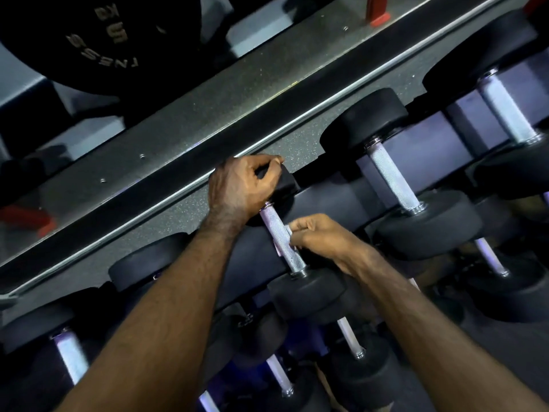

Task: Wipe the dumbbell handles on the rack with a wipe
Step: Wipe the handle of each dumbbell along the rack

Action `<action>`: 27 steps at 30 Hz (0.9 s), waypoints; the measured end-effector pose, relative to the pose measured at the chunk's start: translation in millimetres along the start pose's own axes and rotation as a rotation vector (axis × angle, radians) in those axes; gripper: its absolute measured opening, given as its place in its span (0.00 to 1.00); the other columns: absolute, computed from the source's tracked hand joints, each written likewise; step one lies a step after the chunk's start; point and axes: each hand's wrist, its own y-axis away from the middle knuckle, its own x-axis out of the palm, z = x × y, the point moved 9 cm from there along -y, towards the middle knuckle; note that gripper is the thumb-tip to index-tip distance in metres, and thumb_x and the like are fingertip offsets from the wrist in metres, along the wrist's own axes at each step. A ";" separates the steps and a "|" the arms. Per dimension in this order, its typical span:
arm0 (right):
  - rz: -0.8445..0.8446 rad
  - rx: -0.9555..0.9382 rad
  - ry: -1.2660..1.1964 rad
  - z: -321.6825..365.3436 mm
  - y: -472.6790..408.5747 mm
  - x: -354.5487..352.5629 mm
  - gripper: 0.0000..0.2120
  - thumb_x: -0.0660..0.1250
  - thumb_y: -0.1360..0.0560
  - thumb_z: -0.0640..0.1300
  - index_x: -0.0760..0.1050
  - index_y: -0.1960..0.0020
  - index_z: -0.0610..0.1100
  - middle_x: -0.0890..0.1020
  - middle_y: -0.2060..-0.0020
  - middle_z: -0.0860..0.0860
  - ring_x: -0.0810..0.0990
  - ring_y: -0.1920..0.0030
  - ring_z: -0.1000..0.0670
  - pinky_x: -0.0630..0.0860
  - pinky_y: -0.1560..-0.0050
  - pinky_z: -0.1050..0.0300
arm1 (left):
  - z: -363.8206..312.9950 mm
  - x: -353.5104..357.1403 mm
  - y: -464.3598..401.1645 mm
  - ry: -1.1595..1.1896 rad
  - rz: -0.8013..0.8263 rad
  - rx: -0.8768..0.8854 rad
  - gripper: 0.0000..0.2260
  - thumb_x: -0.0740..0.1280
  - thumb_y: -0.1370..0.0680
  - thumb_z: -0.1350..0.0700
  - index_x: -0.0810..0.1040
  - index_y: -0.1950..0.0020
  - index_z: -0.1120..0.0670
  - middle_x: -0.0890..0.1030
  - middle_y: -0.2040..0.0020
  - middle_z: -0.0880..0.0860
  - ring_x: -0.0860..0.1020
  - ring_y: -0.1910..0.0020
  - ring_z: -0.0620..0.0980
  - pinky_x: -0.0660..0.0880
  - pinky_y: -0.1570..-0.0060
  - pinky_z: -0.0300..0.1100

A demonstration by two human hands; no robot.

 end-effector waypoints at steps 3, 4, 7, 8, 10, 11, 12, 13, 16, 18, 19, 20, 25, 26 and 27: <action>0.069 0.074 0.059 -4.6 -1.2 7.7 0.09 0.68 0.30 0.33 0.84 0.52 0.38 0.84 0.64 0.44 0.79 0.64 0.49 0.75 0.63 0.57 | -1.0 -1.0 1.2 -0.006 -0.010 0.009 0.19 0.61 0.23 0.36 0.88 0.42 0.38 0.83 0.61 0.49 0.82 0.62 0.58 0.71 0.63 0.43; 0.070 0.066 0.020 1.5 -6.9 9.8 0.08 0.70 0.30 0.34 0.84 0.52 0.39 0.84 0.64 0.46 0.80 0.63 0.50 0.75 0.63 0.58 | -1.4 -1.2 1.5 -0.003 -0.006 0.011 0.19 0.61 0.22 0.36 0.88 0.41 0.38 0.83 0.61 0.48 0.81 0.63 0.58 0.69 0.63 0.42; 0.023 0.032 -0.091 17.2 -18.3 12.4 0.10 0.77 0.31 0.35 0.83 0.51 0.42 0.84 0.63 0.49 0.82 0.62 0.52 0.76 0.59 0.58 | -1.5 -1.7 0.9 0.002 -0.002 0.004 0.19 0.61 0.22 0.37 0.88 0.41 0.38 0.84 0.61 0.48 0.79 0.66 0.55 0.68 0.63 0.41; 0.022 0.047 -0.087 12.7 -17.5 14.2 0.13 0.79 0.32 0.35 0.82 0.49 0.41 0.84 0.62 0.48 0.82 0.61 0.51 0.77 0.58 0.57 | -0.9 -0.9 0.7 0.003 0.006 -0.002 0.19 0.61 0.22 0.37 0.88 0.41 0.38 0.83 0.62 0.47 0.76 0.68 0.53 0.68 0.63 0.41; 0.068 0.098 -0.032 -2.4 -9.7 21.8 0.18 0.81 0.33 0.34 0.81 0.45 0.37 0.84 0.60 0.45 0.82 0.63 0.50 0.78 0.58 0.57 | 0.6 0.4 0.5 0.014 0.009 -0.011 0.19 0.61 0.22 0.36 0.88 0.41 0.37 0.80 0.66 0.44 0.72 0.71 0.50 0.68 0.64 0.42; 0.093 0.126 -0.010 -5.9 -5.3 25.7 0.18 0.81 0.33 0.33 0.80 0.46 0.35 0.84 0.61 0.44 0.82 0.64 0.50 0.78 0.60 0.58 | 1.7 0.6 0.9 0.017 0.004 -0.015 0.19 0.60 0.22 0.36 0.88 0.41 0.37 0.78 0.69 0.44 0.71 0.72 0.50 0.67 0.64 0.42; 0.101 0.141 -0.007 -5.3 -6.0 27.4 0.16 0.80 0.32 0.33 0.80 0.47 0.35 0.84 0.62 0.43 0.81 0.65 0.50 0.78 0.62 0.58 | 2.3 0.4 0.9 0.015 0.001 -0.018 0.19 0.60 0.22 0.36 0.88 0.41 0.37 0.77 0.71 0.45 0.70 0.73 0.49 0.67 0.65 0.42; 0.089 0.136 -0.018 -0.7 -10.6 27.8 0.14 0.80 0.32 0.32 0.80 0.49 0.36 0.83 0.64 0.42 0.81 0.67 0.49 0.77 0.64 0.59 | 2.9 0.9 0.8 0.013 0.003 -0.020 0.19 0.60 0.22 0.36 0.87 0.41 0.36 0.76 0.74 0.46 0.70 0.74 0.47 0.67 0.65 0.42; 0.028 0.102 -0.111 18.0 -24.9 28.9 0.11 0.78 0.31 0.30 0.78 0.55 0.38 0.81 0.69 0.45 0.78 0.73 0.52 0.75 0.69 0.62 | 3.7 1.4 0.9 0.004 0.010 -0.030 0.18 0.61 0.22 0.36 0.87 0.41 0.35 0.72 0.77 0.45 0.70 0.75 0.44 0.67 0.65 0.43; 0.023 0.118 -0.114 12.4 -22.0 28.9 0.13 0.78 0.31 0.30 0.79 0.50 0.37 0.81 0.70 0.46 0.78 0.75 0.54 0.76 0.70 0.63 | 2.8 1.3 1.0 -0.001 0.014 -0.026 0.18 0.61 0.22 0.37 0.87 0.41 0.36 0.75 0.76 0.43 0.70 0.75 0.44 0.66 0.65 0.43; 0.040 0.136 -0.108 5.1 -17.4 30.0 0.15 0.79 0.31 0.30 0.79 0.47 0.35 0.81 0.70 0.47 0.79 0.75 0.54 0.75 0.71 0.64 | 2.6 0.9 0.8 0.001 0.012 -0.024 0.18 0.61 0.22 0.37 0.87 0.41 0.36 0.76 0.74 0.42 0.71 0.75 0.46 0.65 0.65 0.43; 0.068 0.157 -0.102 -1.0 -12.6 31.5 0.15 0.79 0.31 0.29 0.79 0.46 0.35 0.82 0.71 0.48 0.79 0.76 0.55 0.74 0.73 0.65 | 2.8 -0.2 0.7 0.005 0.005 -0.025 0.18 0.61 0.22 0.37 0.87 0.41 0.36 0.77 0.72 0.42 0.71 0.74 0.48 0.65 0.65 0.43; 0.004 0.103 -0.175 17.9 -25.5 28.8 0.11 0.76 0.30 0.27 0.79 0.51 0.36 0.81 0.69 0.47 0.79 0.77 0.56 0.75 0.74 0.65 | 2.9 0.7 1.2 -0.006 0.011 -0.036 0.17 0.62 0.22 0.38 0.87 0.41 0.36 0.78 0.67 0.35 0.68 0.75 0.42 0.65 0.65 0.41; -0.005 0.081 -0.171 21.6 -28.2 28.5 0.11 0.75 0.30 0.26 0.78 0.54 0.37 0.81 0.70 0.47 0.78 0.77 0.56 0.75 0.74 0.65 | 3.7 0.7 1.3 -0.010 0.014 -0.042 0.17 0.62 0.21 0.38 0.87 0.41 0.36 0.78 0.69 0.36 0.69 0.75 0.42 0.65 0.65 0.41; 0.006 0.073 -0.145 21.1 -27.0 28.9 0.11 0.76 0.30 0.26 0.78 0.54 0.37 0.81 0.70 0.48 0.78 0.76 0.56 0.75 0.73 0.65 | 4.4 0.9 0.8 -0.009 0.017 -0.046 0.16 0.62 0.21 0.38 0.87 0.40 0.36 0.77 0.72 0.38 0.69 0.75 0.42 0.66 0.65 0.42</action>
